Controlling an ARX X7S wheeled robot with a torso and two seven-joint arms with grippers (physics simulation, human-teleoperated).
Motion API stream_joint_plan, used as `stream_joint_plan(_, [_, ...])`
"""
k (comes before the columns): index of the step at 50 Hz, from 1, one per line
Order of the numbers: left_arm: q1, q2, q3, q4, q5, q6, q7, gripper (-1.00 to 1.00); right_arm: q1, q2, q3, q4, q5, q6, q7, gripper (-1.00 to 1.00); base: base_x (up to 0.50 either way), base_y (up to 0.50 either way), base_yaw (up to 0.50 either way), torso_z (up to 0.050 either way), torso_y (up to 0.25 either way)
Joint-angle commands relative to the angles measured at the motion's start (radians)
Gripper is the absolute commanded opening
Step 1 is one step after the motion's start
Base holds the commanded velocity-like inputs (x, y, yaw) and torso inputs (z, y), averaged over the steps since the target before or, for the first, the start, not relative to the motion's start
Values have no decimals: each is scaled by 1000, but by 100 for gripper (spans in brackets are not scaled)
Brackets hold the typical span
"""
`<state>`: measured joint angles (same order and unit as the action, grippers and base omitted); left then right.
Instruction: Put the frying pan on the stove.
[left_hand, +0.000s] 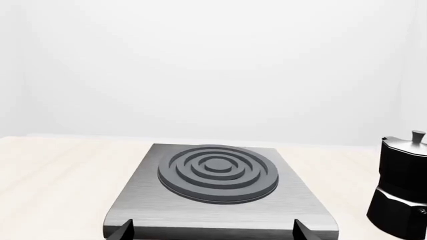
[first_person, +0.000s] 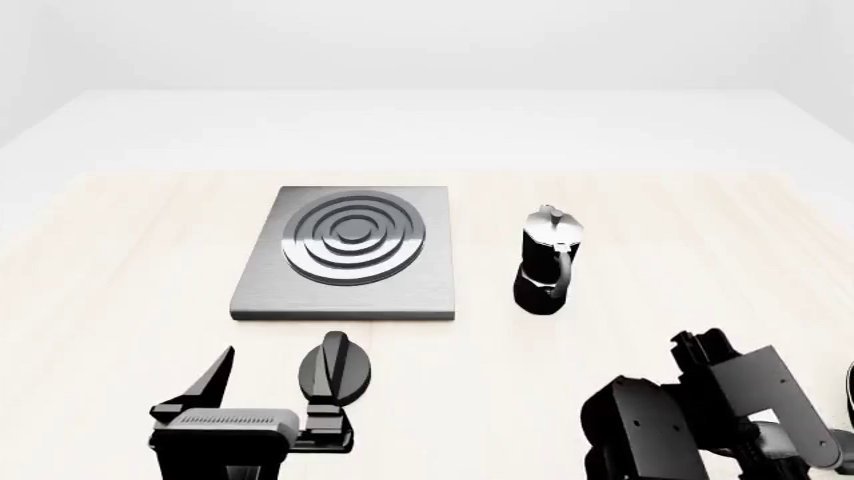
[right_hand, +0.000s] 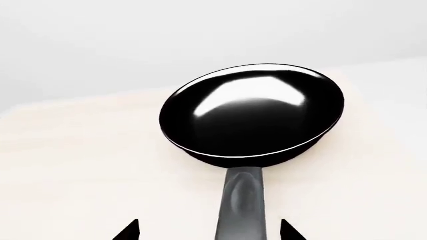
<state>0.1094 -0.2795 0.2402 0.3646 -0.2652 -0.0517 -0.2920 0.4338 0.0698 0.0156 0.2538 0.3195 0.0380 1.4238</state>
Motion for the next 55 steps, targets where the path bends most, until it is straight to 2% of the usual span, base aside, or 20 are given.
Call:
stream_joint_plan(1, [-2,-3,5,-4,0,3,-4,100,-2,1,7,22,28,-19,-11,100,0,0,0,0,0])
stream_joint_plan(55, [-7,-17,22,-9,-9,11,-23,100,-21,17,24,146,87,-96,-46,100,0,0,0,0,0])
